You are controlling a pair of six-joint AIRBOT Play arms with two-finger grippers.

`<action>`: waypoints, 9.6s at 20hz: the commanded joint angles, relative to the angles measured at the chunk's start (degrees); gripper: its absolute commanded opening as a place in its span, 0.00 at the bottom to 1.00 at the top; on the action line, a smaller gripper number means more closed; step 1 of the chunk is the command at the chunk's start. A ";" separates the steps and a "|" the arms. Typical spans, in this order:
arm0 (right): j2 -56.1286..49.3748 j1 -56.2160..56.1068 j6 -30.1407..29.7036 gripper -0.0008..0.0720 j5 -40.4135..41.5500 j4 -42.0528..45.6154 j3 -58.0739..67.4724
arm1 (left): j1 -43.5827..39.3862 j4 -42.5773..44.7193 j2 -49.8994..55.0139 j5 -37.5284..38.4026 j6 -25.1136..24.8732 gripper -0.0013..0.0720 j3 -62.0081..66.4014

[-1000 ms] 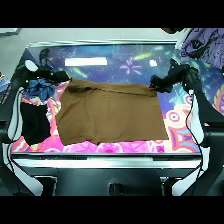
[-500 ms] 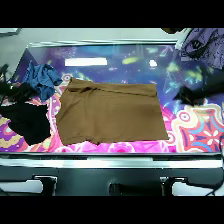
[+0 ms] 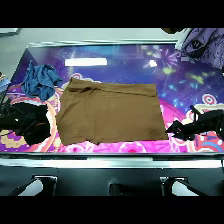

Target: Fold the clothes and pants, and hang the long-sleeved shirts on hangers.

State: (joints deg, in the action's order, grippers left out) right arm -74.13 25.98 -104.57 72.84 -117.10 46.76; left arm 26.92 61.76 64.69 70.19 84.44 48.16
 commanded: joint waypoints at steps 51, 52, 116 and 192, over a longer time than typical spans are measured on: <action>4.66 -14.71 2.43 0.05 -2.86 -9.49 37.24 | -14.38 -8.28 3.54 -3.39 -2.86 0.03 34.03; 5.77 -14.71 3.30 0.05 -1.44 -7.74 44.09 | -14.38 -5.57 3.17 -1.33 -2.78 0.03 41.35; -29.88 -11.58 13.94 0.64 16.20 10.34 52.11 | -19.12 13.55 37.03 14.45 4.68 0.85 50.25; 12.31 4.76 6.40 0.05 11.04 -2.93 -1.79 | -11.89 -7.34 -21.49 11.63 1.40 0.04 -18.36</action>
State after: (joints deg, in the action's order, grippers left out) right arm -68.42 30.72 -101.06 78.19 -121.64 44.99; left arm 13.91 50.78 49.89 74.30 81.52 29.04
